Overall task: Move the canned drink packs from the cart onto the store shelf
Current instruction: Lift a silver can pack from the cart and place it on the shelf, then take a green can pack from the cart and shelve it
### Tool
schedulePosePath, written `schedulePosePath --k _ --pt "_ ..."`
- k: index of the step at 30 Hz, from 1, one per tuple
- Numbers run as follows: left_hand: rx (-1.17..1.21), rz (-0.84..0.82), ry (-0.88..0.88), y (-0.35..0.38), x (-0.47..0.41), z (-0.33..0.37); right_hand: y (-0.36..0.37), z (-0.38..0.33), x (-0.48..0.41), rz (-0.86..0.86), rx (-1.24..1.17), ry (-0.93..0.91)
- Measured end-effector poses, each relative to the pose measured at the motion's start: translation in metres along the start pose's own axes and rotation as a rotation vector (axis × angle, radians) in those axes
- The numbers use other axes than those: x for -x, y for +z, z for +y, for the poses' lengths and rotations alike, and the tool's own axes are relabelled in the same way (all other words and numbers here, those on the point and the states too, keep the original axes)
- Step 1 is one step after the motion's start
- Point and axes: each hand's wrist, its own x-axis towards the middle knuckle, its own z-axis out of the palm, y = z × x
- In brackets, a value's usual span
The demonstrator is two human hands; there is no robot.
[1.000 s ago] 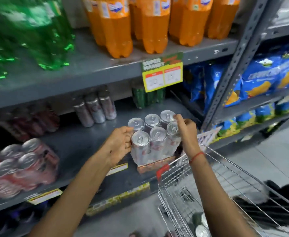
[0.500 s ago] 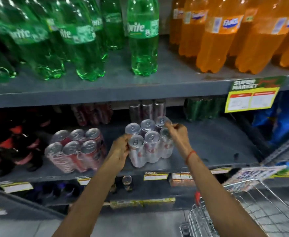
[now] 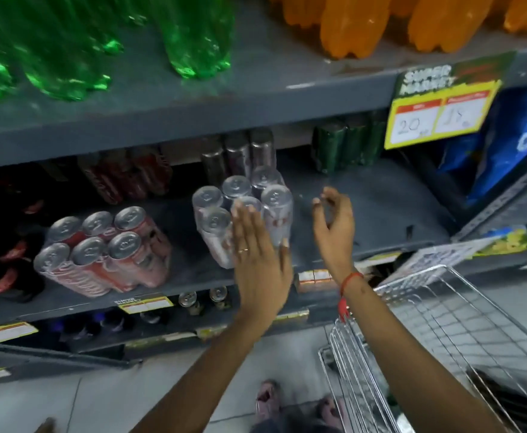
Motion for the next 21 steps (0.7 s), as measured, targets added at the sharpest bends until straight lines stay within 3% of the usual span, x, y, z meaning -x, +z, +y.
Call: schedulePosePath --k 6,12,17,21 --pt "-0.012 -0.446 0.318 0.100 0.053 0.057 -0.094 0.081 0.042 0.245 0.253 -0.068" --pt "-0.040 -0.972 0.466 0.185 0.107 0.104 -0.189 0.168 0.113 0.349 0.549 0.108" --pt "-0.107 -1.462 0.295 0.241 0.159 0.136 -0.236 0.236 0.179 0.354 0.667 0.519" --pt "-0.079 -1.582 0.046 0.270 0.195 0.142 -0.259 0.274 0.226 0.291 0.698 0.941"
